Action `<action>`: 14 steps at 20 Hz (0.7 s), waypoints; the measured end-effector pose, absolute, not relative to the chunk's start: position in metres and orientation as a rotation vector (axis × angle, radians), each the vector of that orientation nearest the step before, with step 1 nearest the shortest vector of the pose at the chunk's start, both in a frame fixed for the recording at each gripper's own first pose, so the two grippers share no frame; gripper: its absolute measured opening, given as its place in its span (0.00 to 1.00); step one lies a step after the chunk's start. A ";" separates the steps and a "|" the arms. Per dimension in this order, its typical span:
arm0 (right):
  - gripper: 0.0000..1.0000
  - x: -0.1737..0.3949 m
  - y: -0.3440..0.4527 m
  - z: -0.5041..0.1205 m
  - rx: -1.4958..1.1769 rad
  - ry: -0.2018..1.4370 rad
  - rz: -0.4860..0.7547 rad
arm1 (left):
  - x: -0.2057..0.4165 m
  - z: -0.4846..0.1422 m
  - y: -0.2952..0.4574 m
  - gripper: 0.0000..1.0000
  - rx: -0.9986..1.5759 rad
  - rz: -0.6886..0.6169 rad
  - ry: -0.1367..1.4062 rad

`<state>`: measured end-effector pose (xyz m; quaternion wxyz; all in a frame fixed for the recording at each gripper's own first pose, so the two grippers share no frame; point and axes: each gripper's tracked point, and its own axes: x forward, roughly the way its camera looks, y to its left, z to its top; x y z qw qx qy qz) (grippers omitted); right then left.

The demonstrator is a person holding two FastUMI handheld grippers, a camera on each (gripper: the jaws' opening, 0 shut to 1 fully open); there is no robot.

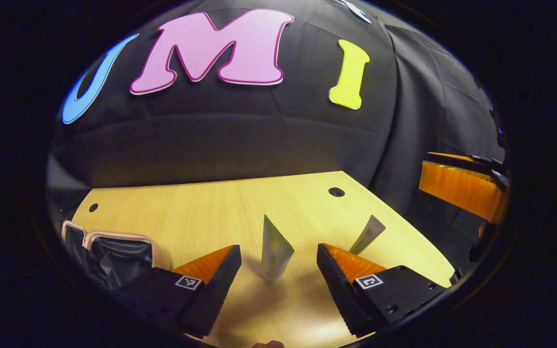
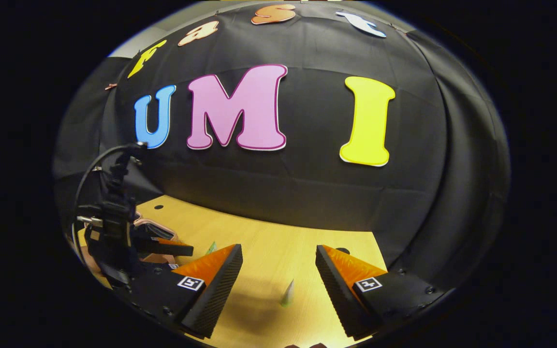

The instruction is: First open the suitcase, pack the skin care products into it, and then close the suitcase.

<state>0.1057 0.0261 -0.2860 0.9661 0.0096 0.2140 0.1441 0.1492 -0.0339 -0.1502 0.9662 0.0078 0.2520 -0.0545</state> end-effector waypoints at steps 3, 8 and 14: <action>0.96 0.106 0.028 -0.314 0.022 0.495 0.310 | 0.153 -0.165 -0.029 0.99 0.051 -0.082 0.607; 0.97 0.107 0.025 -0.356 -0.001 0.585 0.311 | 0.149 -0.166 -0.038 0.48 0.104 -0.059 0.743; 0.97 0.107 0.020 -0.424 0.024 0.722 0.267 | 0.131 -0.148 -0.046 0.47 0.045 -0.116 0.758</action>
